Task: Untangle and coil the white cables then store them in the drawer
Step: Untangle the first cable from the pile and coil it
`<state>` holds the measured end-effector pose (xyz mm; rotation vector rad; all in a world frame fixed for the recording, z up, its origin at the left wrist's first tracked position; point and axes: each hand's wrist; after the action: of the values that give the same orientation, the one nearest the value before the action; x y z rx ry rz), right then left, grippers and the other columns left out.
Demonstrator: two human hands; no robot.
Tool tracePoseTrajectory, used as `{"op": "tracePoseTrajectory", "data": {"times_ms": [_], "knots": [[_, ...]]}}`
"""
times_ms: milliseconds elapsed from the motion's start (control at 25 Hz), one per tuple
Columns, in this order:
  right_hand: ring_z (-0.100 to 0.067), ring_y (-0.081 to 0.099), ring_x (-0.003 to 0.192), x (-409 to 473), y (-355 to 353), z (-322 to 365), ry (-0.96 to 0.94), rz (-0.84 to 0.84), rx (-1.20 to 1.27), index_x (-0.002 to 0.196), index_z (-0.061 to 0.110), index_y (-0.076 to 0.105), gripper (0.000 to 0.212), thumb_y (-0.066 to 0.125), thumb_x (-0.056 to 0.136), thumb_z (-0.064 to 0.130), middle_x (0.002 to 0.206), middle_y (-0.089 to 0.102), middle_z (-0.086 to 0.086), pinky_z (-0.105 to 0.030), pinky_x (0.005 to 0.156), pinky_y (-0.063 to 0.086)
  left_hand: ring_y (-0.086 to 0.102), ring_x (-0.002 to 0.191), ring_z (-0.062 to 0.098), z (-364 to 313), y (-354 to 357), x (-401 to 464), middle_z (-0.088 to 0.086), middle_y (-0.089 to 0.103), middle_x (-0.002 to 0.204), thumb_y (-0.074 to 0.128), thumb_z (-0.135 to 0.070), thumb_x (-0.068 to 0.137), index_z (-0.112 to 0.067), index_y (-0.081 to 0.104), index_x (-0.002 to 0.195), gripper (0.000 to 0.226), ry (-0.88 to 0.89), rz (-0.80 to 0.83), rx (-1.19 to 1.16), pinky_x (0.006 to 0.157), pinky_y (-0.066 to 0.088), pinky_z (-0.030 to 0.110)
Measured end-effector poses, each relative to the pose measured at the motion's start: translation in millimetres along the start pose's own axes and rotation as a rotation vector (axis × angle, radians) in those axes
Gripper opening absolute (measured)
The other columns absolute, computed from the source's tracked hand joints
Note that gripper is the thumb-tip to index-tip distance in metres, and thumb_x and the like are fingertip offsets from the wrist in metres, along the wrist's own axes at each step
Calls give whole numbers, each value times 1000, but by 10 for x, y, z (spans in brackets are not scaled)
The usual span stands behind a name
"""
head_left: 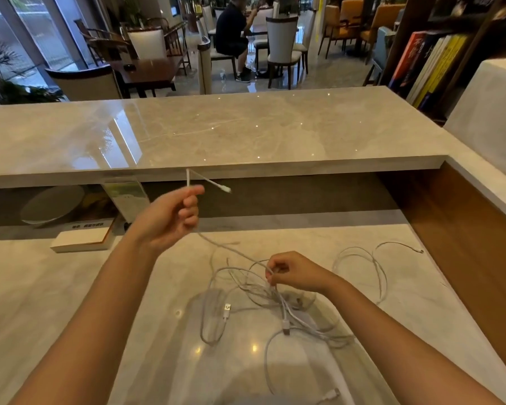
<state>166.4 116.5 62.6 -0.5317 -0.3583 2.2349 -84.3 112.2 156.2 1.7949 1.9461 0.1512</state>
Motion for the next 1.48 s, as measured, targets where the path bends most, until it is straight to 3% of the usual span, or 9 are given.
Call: {"op": "tracePoseTrajectory", "data": {"times_ms": [200, 320, 440, 680, 800, 1000, 1200, 1400, 1480], "knots": [[-19, 70, 70, 82, -199, 263, 77, -282, 523, 79, 0, 65, 8, 59, 83, -4, 75, 69, -14, -21, 65, 58, 56, 51, 9, 570, 26, -230, -1, 67, 67, 39, -13, 96, -8, 65, 86, 28, 33, -51, 719, 55, 42, 22], [-14, 70, 65, 129, -227, 622, 65, -261, 1049, 83, -4, 63, 10, 54, 89, -1, 70, 69, -12, -19, 64, 58, 65, 70, -5, 845, 317, -307, -7, 71, 90, 46, -18, 95, -13, 69, 102, 24, 176, -1, 855, 59, 45, 9], [-15, 71, 68, 149, -228, 873, 15, -230, 1214, 90, -5, 61, 10, 54, 90, 1, 74, 71, -13, -19, 59, 58, 60, 66, -5, 876, 651, -306, -11, 71, 79, 50, -20, 93, -11, 73, 97, 25, 213, 37, 710, 61, 43, 10], [-12, 68, 72, 84, -447, 792, -21, -493, 833, 98, 3, 63, 13, 57, 90, 12, 86, 68, -9, -16, 55, 54, 56, 64, 5, 718, 749, -280, -2, 68, 75, 51, -10, 91, -20, 71, 88, 23, 129, 37, 544, 63, 45, 17], [-18, 62, 83, -4, -247, 655, -40, -685, 615, 97, 11, 57, 13, 48, 95, 21, 91, 61, -6, -23, 66, 55, 48, 58, 5, 677, 778, -158, 1, 55, 68, 45, -5, 93, -10, 65, 94, 22, 0, 2, -107, 54, 38, 16], [-8, 62, 96, -246, 414, 232, -110, 24, 179, 105, 38, 58, 15, 50, 93, 32, 102, 67, 4, -23, 82, 48, 52, 49, 1, 359, 680, 14, -6, 60, 59, 38, -17, 97, -10, 64, 95, 27, 31, 1, -633, 46, 35, 12], [-1, 63, 80, -318, 296, -182, -48, -47, -40, 84, 32, 71, 20, 59, 88, 17, 84, 70, 7, -28, 80, 50, 51, 46, 0, 45, 394, -31, -9, 61, 63, 46, -18, 87, -12, 76, 86, 30, 116, 135, -569, 47, 40, 12], [-13, 66, 60, -235, -53, 122, -17, -389, 627, 81, 10, 68, 21, 50, 91, 4, 62, 71, 1, -20, 57, 54, 51, 44, 2, 296, 38, -40, -7, 63, 64, 85, -12, 58, -10, 74, 91, 35, 6, 190, -515, 46, 44, 15], [-6, 58, 46, -213, -250, 368, -42, -409, 1018, 85, 6, 65, 20, 46, 93, 8, 55, 65, 1, -14, 46, 48, 51, 43, 2, 416, 21, -24, -5, 63, 62, 78, -10, 64, -10, 70, 95, 32, -36, 125, -480, 45, 45, 16]]}}
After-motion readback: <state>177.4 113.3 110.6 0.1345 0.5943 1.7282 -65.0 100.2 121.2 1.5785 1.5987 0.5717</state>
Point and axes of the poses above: each hand's wrist, its own x-axis towards the middle knuckle, its own y-axis out of the palm, z = x × y
